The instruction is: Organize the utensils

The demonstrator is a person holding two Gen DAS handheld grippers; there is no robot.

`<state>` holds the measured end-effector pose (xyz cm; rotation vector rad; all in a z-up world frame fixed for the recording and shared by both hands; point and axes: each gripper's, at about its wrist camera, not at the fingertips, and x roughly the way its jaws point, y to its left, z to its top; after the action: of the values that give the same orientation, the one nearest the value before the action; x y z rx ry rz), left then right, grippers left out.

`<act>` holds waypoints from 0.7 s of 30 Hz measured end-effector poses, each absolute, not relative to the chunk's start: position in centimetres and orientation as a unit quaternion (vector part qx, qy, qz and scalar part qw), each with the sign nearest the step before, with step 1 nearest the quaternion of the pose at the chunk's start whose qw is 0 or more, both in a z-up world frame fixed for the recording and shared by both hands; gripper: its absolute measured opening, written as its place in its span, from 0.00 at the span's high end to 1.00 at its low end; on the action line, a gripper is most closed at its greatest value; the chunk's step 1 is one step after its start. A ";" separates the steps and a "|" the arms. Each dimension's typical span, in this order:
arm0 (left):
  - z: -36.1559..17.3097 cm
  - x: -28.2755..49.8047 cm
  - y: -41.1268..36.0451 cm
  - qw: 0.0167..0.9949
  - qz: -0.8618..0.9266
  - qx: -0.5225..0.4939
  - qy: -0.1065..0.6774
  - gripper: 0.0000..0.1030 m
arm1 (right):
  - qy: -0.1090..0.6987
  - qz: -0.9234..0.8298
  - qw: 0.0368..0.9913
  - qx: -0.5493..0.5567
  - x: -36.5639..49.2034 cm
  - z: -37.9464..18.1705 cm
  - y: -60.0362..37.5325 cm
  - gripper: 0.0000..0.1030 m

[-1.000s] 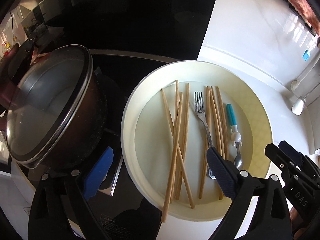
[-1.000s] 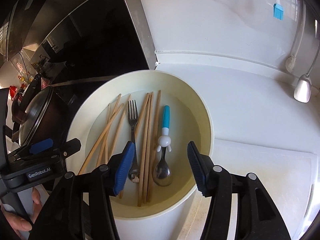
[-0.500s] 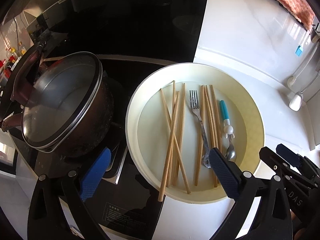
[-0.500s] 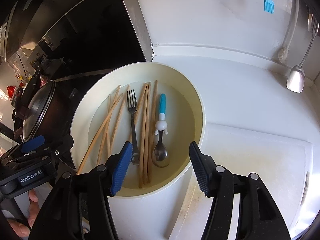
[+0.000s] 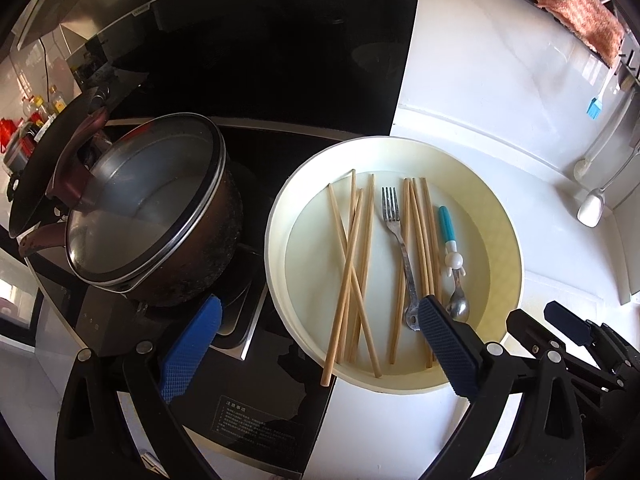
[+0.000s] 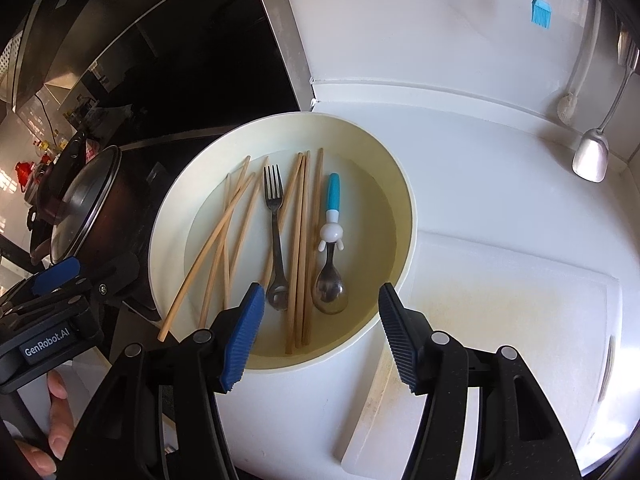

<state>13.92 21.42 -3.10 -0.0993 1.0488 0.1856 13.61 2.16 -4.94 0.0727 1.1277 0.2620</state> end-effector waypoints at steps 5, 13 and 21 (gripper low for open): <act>-3.0 13.8 21.4 0.860 0.093 -0.047 0.499 0.06 | 0.533 0.122 0.836 0.033 13.5 -4.8 2.1 0.45; -2.9 13.7 21.1 0.859 0.100 -0.046 0.500 0.06 | 0.534 0.121 0.836 0.033 13.5 -4.7 2.1 0.45; -2.9 13.7 21.1 0.859 0.101 -0.045 0.501 0.06 | 0.537 0.120 0.835 0.032 13.6 -4.6 2.0 0.45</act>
<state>13.73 21.14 -2.95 -0.0944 1.0513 0.2116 13.55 1.96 -4.64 0.0678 1.1369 0.2533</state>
